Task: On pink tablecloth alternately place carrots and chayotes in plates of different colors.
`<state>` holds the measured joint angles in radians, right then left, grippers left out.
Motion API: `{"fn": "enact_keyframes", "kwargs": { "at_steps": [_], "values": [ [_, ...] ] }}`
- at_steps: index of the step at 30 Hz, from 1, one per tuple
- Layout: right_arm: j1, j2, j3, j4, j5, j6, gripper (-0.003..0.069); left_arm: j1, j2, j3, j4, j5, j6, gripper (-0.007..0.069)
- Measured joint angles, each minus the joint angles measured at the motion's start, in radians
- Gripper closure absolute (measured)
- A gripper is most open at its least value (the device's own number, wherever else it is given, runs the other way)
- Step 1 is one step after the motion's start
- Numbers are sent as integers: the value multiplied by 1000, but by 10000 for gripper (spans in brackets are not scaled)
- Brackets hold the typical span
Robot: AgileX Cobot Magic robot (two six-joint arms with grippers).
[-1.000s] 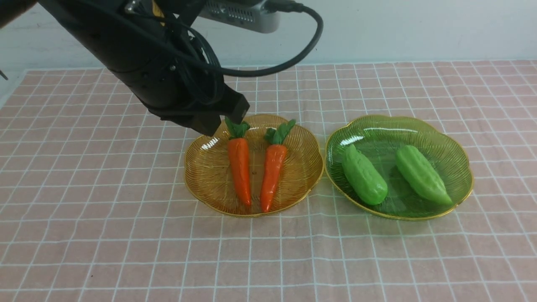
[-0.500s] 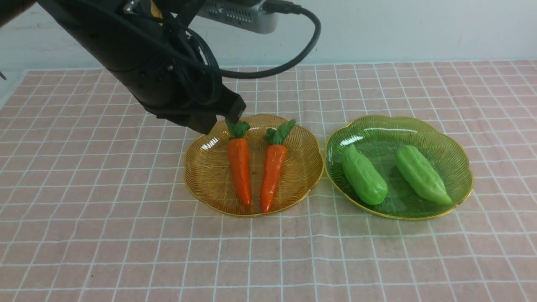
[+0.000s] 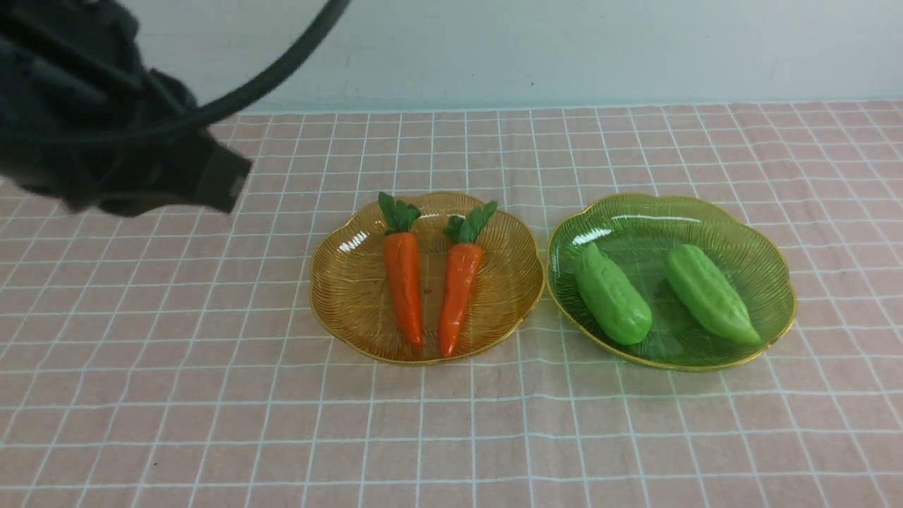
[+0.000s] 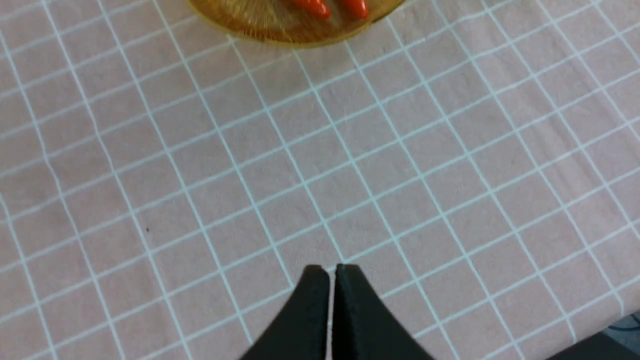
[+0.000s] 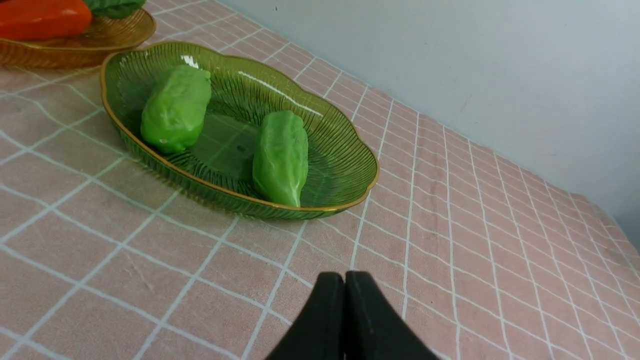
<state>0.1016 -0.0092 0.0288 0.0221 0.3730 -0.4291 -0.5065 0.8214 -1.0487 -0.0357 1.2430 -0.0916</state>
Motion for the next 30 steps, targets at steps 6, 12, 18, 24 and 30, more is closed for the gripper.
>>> {"fn": "enact_keyframes", "kwargs": {
  "at_steps": [6,12,18,24,30],
  "values": [
    [0,0,-1,0,9,173,674,0,-224,205,7,-115,-50,628],
    [0,0,-1,0,10,283,674,0,-306,212,15,-154,-50,628],
    [0,0,-1,0,10,286,674,0,-359,213,27,-154,-40,628],
    [-38,0,-1,0,10,286,674,0,-480,214,141,-107,-44,628],
    [-63,0,-1,0,10,286,674,0,-590,214,186,-60,-108,628]
  ]
}}
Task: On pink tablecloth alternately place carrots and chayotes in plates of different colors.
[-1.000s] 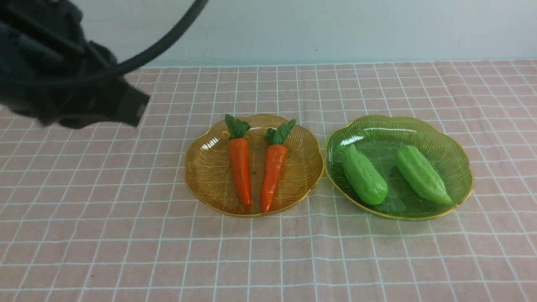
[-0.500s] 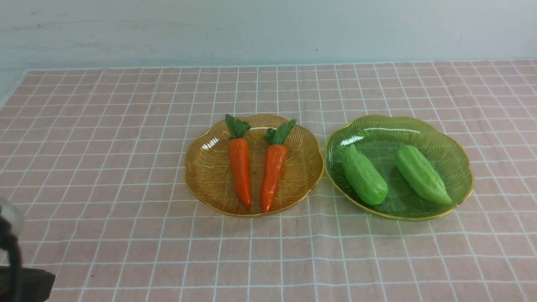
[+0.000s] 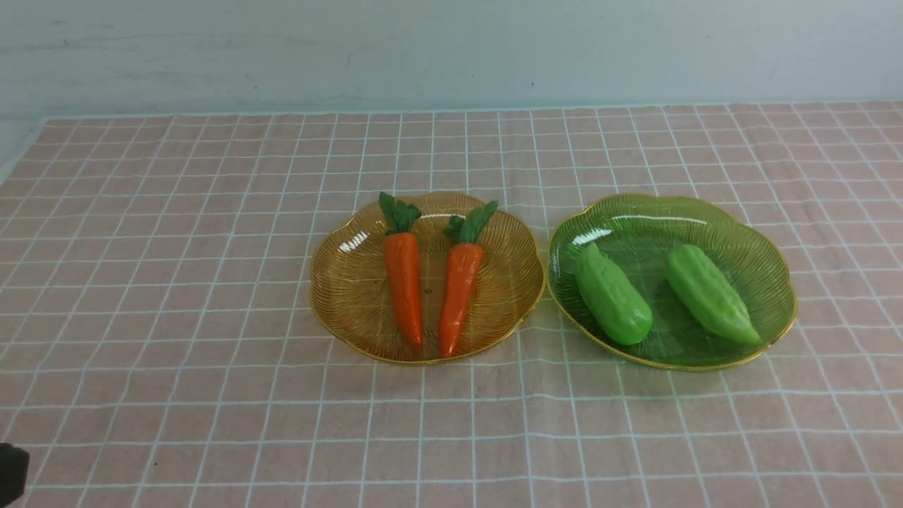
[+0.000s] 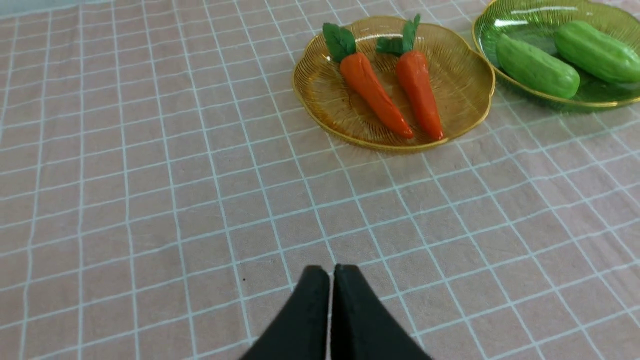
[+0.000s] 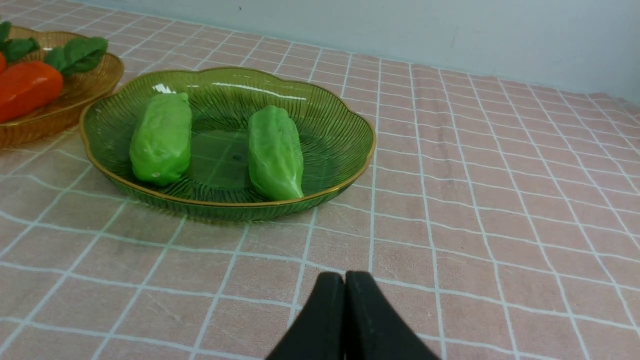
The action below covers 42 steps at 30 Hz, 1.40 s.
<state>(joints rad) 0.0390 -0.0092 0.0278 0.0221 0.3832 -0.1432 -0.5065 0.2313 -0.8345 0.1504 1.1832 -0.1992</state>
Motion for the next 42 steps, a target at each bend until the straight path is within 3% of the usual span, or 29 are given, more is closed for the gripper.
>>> {"fn": "enact_keyframes", "kwargs": {
  "at_steps": [7,20,29,35,42],
  "values": [
    [0,0,0,0,0,0,674,0,-148,111,28,-57,-44,628],
    [-1,0,0,0,0,1,674,0,-182,519,76,-706,-258,628],
    [-1,0,0,0,0,1,674,5,-182,675,120,-750,-257,627],
    [-1,0,0,0,0,1,674,120,-182,742,34,-761,-140,627],
    [-1,0,0,0,0,1,674,333,-183,829,-210,-837,243,627]
  ]
}}
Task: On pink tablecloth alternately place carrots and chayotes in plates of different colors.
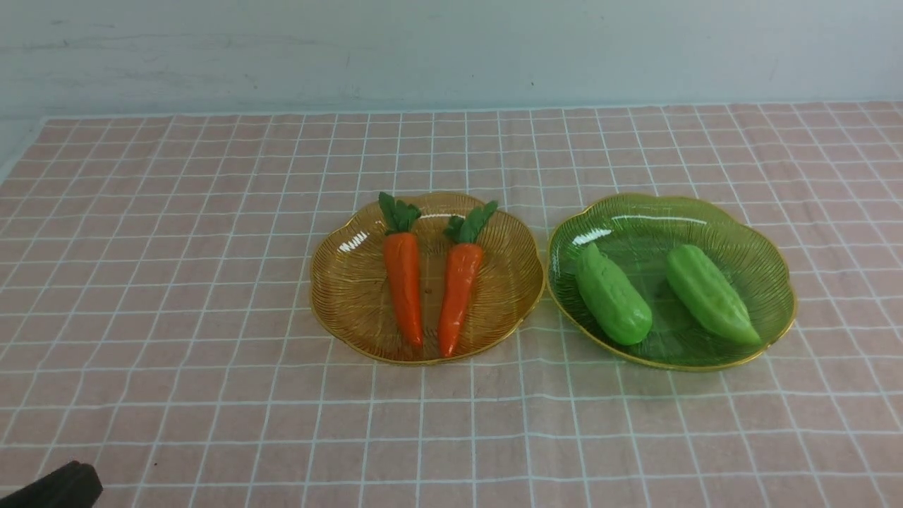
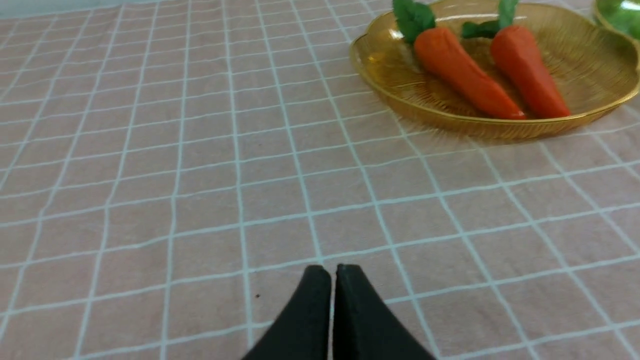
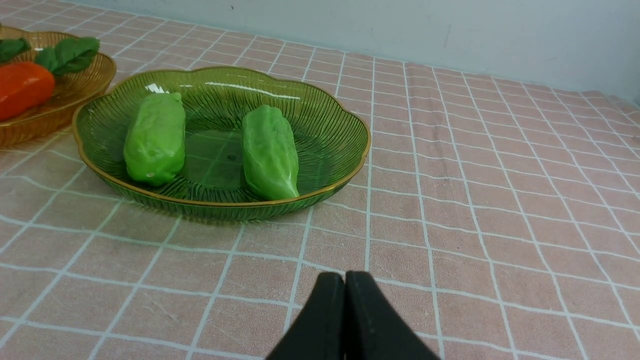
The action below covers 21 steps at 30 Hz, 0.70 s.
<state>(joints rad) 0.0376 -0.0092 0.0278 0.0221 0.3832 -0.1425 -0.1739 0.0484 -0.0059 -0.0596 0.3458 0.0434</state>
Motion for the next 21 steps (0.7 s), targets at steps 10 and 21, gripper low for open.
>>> {"fn": "enact_keyframes", "kwargs": {
  "at_steps": [10,21],
  "values": [
    [0,0,0,0,0,0,674,156,-59,33,-49,-6,39,627],
    [0,0,0,0,1,0,674,164,-61,33,38,36,-36,627]
  ]
}}
